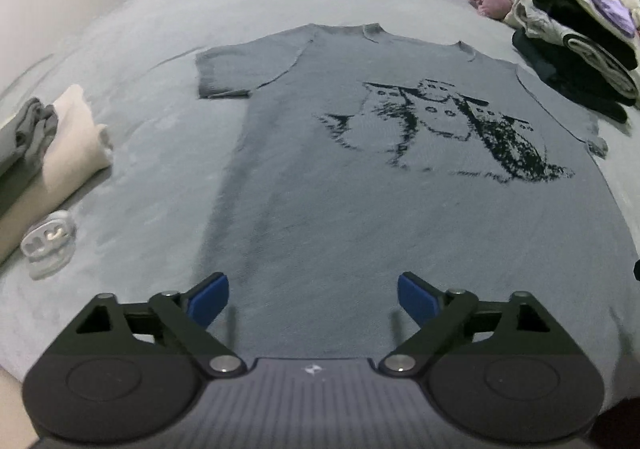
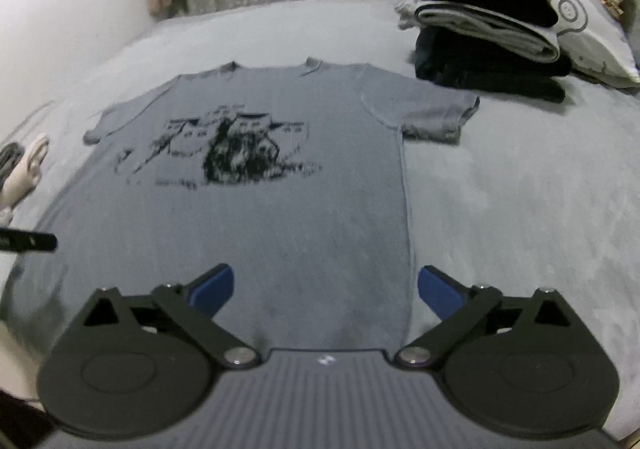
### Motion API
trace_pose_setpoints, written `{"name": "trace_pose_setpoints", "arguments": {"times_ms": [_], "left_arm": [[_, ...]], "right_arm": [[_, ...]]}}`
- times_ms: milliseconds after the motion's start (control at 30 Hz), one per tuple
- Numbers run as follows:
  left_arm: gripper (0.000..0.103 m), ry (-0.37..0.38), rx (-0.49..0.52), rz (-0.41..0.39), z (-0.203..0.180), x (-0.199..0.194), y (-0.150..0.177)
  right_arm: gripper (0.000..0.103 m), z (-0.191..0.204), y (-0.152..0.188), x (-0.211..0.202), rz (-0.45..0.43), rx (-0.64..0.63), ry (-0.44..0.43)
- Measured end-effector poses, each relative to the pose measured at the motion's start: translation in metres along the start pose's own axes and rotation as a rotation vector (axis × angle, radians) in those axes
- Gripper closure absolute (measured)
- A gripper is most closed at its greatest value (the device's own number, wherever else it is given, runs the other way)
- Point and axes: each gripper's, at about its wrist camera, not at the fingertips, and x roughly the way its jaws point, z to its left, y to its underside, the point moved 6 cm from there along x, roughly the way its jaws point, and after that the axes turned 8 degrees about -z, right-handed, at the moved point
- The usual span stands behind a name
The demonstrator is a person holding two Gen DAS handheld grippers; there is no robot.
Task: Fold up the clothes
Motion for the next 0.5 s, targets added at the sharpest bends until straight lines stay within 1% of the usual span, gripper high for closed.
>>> {"name": "trace_pose_setpoints", "arguments": {"times_ms": [33, 100, 167, 233, 333, 500], "left_arm": [[0.001, -0.012, 0.026, -0.005, -0.014, 0.002, -0.005], [0.001, -0.026, 0.039, -0.011, -0.026, 0.005, -0.010], [0.001, -0.015, 0.041, -0.010, -0.044, 0.007, -0.014], [0.001, 0.001, 0.041, 0.000, -0.053, 0.011, -0.014], [0.001, 0.015, 0.045, 0.012, -0.066, 0.016, -0.014], [0.001, -0.001, 0.051, 0.011, -0.073, 0.019, -0.013]], "right_arm": [[0.000, 0.003, -0.002, 0.002, 0.005, 0.002, 0.004], [0.001, 0.009, -0.005, 0.007, 0.022, 0.009, 0.011], [0.001, 0.012, -0.006, 0.012, 0.040, 0.010, 0.019], [0.001, 0.015, -0.007, 0.015, 0.051, 0.009, 0.028], [0.000, 0.017, -0.008, 0.018, 0.044, -0.001, 0.049], [0.000, 0.019, -0.010, 0.020, 0.028, -0.009, 0.061]]}}
